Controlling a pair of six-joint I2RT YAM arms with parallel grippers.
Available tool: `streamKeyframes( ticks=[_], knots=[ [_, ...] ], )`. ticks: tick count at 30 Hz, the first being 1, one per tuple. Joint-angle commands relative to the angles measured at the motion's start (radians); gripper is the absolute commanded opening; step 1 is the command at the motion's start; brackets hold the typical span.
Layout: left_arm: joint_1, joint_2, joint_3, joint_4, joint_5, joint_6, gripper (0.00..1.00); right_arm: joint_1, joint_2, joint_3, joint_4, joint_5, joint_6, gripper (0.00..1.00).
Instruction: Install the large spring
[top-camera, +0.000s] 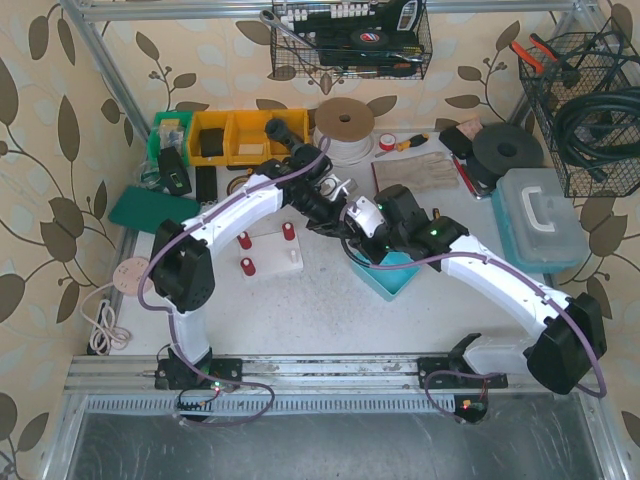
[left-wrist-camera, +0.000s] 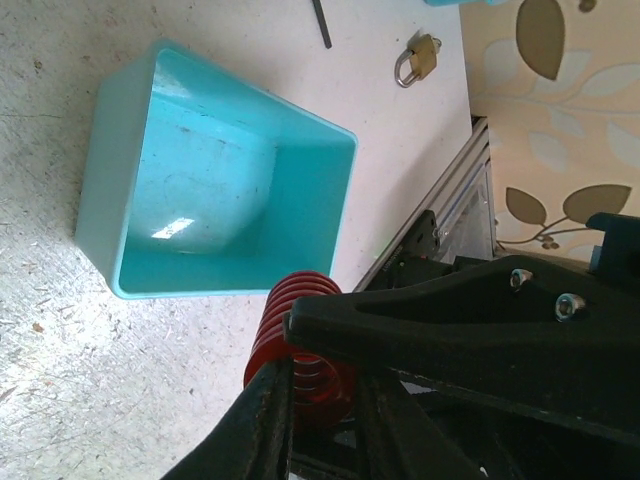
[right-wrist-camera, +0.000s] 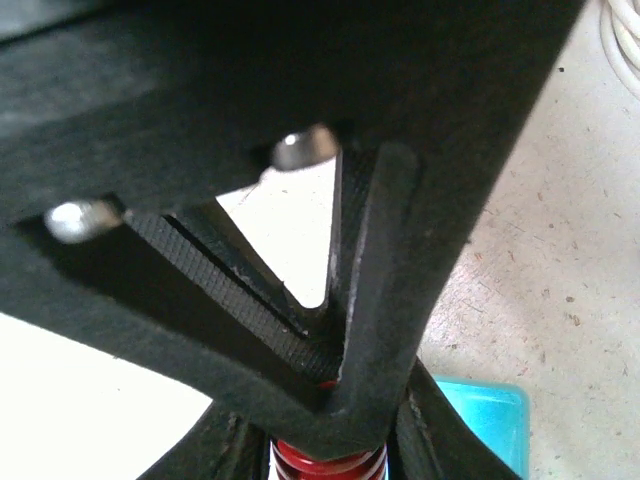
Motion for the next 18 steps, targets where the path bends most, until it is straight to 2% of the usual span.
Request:
streamKeyframes(
  ticks=[1,6,10,14,16,18],
  knots=[
    [-0.046,0.016,0.042,-0.031,0.045,0.022,0.24,0.005,-0.003,0.052,0.079,-0.012,0.01,0.0],
    [-0.048,0.016,0.041,-0.069,0.062,0.028,0.26,0.005,-0.006,0.041,0.073,0.004,0.009,0.0],
    [-0.037,-0.035,0.039,-0.111,-0.034,0.023,0.41,-0.002,-0.007,0.026,0.054,0.028,0.017,0.0],
    [0.032,-0.153,-0.085,0.081,-0.131,-0.136,0.52,-0.018,-0.009,0.026,0.035,0.018,0.077,0.0],
    [0.076,-0.218,-0.153,0.201,-0.175,-0.207,0.53,-0.028,-0.012,0.031,0.019,0.024,0.136,0.0],
    [0.093,-0.282,-0.176,0.246,-0.252,-0.225,0.51,-0.053,-0.017,0.035,0.01,0.018,0.237,0.0]
  ],
)
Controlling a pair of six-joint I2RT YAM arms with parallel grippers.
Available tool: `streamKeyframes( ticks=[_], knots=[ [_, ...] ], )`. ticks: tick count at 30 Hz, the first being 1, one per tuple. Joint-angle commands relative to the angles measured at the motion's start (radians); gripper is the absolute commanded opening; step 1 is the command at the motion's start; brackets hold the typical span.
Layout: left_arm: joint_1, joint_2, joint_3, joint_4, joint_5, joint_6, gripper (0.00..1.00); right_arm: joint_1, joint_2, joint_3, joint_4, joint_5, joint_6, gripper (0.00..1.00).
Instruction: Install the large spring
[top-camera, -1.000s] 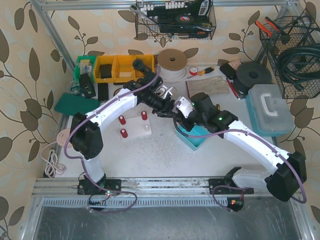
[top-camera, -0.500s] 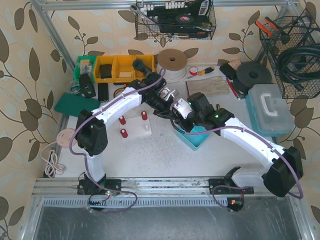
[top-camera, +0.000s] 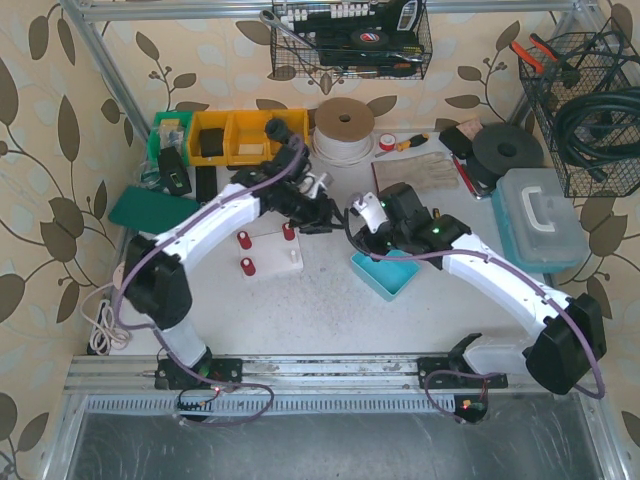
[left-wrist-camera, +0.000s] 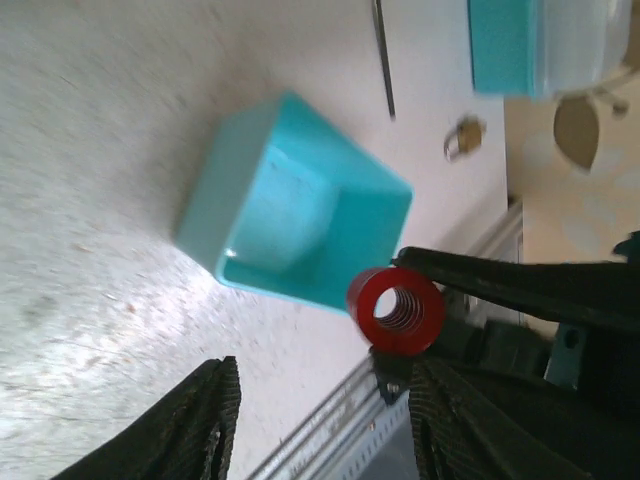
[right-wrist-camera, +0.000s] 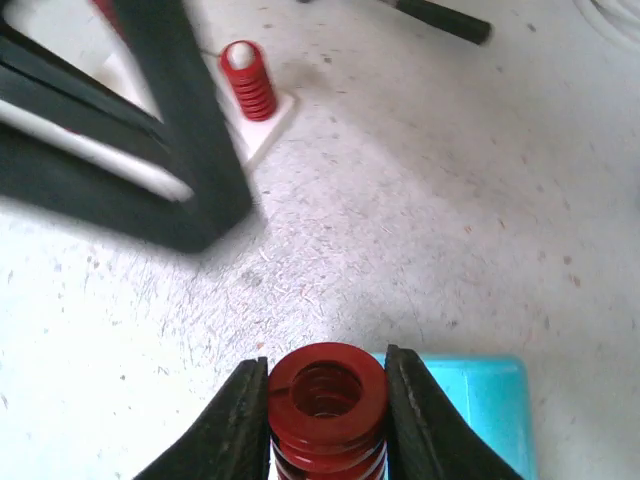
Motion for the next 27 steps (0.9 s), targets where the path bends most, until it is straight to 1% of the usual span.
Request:
streamKeyframes(
  ticks=[1,2,3,4,7,8,9,10,12,13,14,16,18,21,23,24,27],
  knots=[
    [0.053,-0.197,-0.058,0.183,-0.164,-0.116,0.5,-0.049,-0.02,0.034,0.02,0.01,0.228,0.0],
    [0.054,-0.226,-0.081,0.218,-0.193,-0.123,0.47,-0.061,-0.02,0.044,0.012,0.012,0.346,0.0],
    [0.054,-0.256,-0.108,0.253,-0.215,-0.132,0.45,-0.069,-0.018,0.055,0.005,0.01,0.405,0.0],
    [0.053,-0.283,-0.138,0.29,-0.232,-0.137,0.43,-0.07,-0.013,0.073,-0.005,0.016,0.513,0.0],
    [0.034,-0.372,-0.232,0.404,-0.274,-0.103,0.42,-0.071,0.028,0.153,-0.12,0.079,0.786,0.0],
    [0.013,-0.402,-0.261,0.43,-0.32,-0.063,0.43,-0.071,0.041,0.171,-0.152,0.102,0.884,0.0],
    [-0.017,-0.429,-0.3,0.46,-0.376,-0.012,0.47,-0.07,0.04,0.179,-0.153,0.118,0.963,0.0],
    [-0.051,-0.454,-0.326,0.5,-0.426,0.08,0.5,-0.07,0.034,0.178,-0.136,0.134,1.051,0.0],
    [-0.125,-0.486,-0.354,0.559,-0.536,0.19,0.55,-0.07,0.017,0.17,-0.084,0.167,1.214,0.0],
    [-0.148,-0.486,-0.355,0.576,-0.578,0.214,0.57,-0.069,0.015,0.172,-0.061,0.186,1.276,0.0],
    [-0.157,-0.462,-0.34,0.585,-0.597,0.186,0.59,-0.062,0.019,0.188,-0.039,0.227,1.387,0.0],
    [-0.17,-0.446,-0.344,0.626,-0.574,0.182,0.62,-0.06,0.022,0.194,-0.007,0.243,1.429,0.0],
    [-0.177,-0.463,-0.38,0.68,-0.6,0.179,0.65,-0.059,0.029,0.216,-0.04,0.256,1.448,0.0],
    [-0.175,-0.493,-0.439,0.74,-0.63,0.187,0.71,-0.063,0.01,0.163,0.034,0.247,1.487,0.0],
    [-0.176,-0.493,-0.446,0.733,-0.588,0.24,0.7,-0.073,-0.004,0.13,0.051,0.221,1.531,0.0],
    [-0.177,-0.488,-0.453,0.737,-0.558,0.259,0.7,-0.079,-0.01,0.115,0.088,0.205,1.547,0.0],
    [-0.175,-0.468,-0.489,0.834,-0.508,0.276,0.68,-0.084,-0.002,0.118,0.117,0.175,1.61,0.0]
  ],
)
